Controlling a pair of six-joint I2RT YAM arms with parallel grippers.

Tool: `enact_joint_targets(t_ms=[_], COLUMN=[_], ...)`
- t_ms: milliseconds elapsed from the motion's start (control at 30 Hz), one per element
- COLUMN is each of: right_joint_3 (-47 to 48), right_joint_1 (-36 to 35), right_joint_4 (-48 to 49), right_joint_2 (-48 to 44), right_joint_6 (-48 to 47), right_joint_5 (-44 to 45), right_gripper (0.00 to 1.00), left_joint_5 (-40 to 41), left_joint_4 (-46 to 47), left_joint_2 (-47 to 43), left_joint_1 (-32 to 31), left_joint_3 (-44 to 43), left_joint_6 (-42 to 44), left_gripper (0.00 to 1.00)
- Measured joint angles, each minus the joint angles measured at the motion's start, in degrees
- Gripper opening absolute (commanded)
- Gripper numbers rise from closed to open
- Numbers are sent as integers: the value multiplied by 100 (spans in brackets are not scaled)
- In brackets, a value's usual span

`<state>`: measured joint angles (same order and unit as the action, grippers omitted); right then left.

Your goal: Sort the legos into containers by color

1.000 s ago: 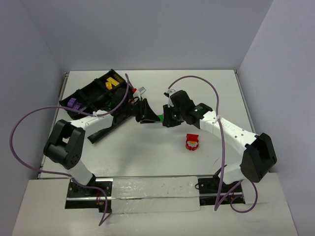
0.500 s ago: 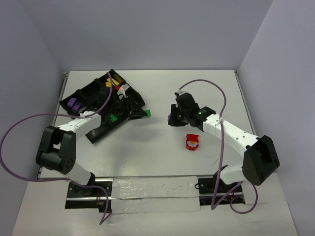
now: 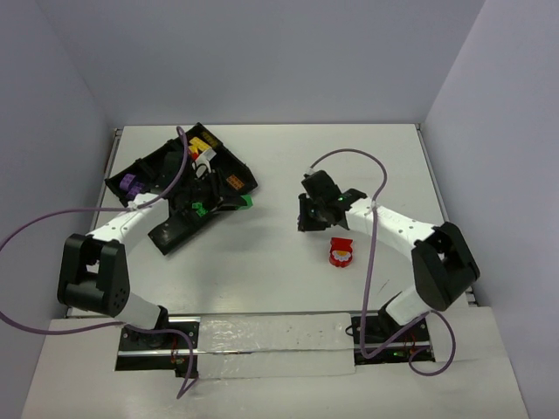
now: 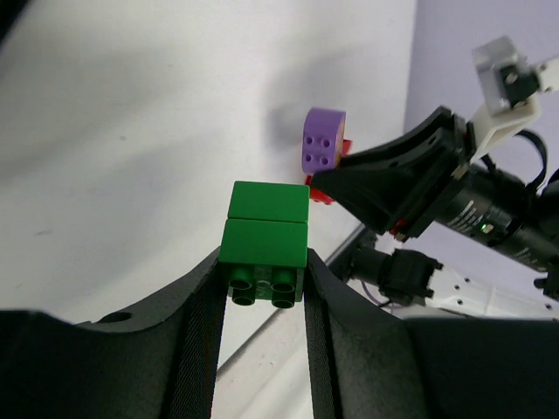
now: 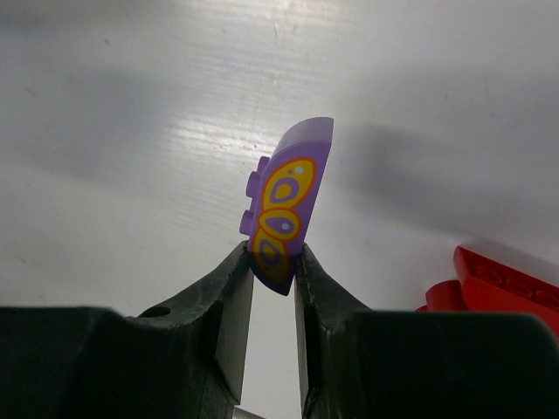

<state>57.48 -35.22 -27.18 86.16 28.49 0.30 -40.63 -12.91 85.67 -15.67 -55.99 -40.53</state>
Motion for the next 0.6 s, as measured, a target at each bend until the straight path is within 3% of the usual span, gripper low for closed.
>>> enact_joint_targets(t_ms=[67, 200, 300, 433, 600], right_joint_3=[22, 37, 37, 99, 381], right_joint_1=[-110, -350, -436, -438, -416], right_joint_4=[-72, -169, -189, -302, -340], right_joint_2=[248, 626, 788, 814, 425], right_joint_6=[-34, -40, -60, -46, -138], right_joint_5=[30, 101, 107, 137, -50], right_gripper=[12, 57, 71, 71, 63], left_joint_5=[220, 615, 740, 770, 335], left_joint_4=[-257, -753, -996, -1267, -1294], left_joint_2=[0, -3, -35, -57, -57], left_joint_1=[61, 82, 82, 82, 84], left_joint_3=[-40, -119, -166, -349, -472], left_joint_6=[86, 260, 379, 547, 771], left_gripper=[0, 0, 0, 0, 0])
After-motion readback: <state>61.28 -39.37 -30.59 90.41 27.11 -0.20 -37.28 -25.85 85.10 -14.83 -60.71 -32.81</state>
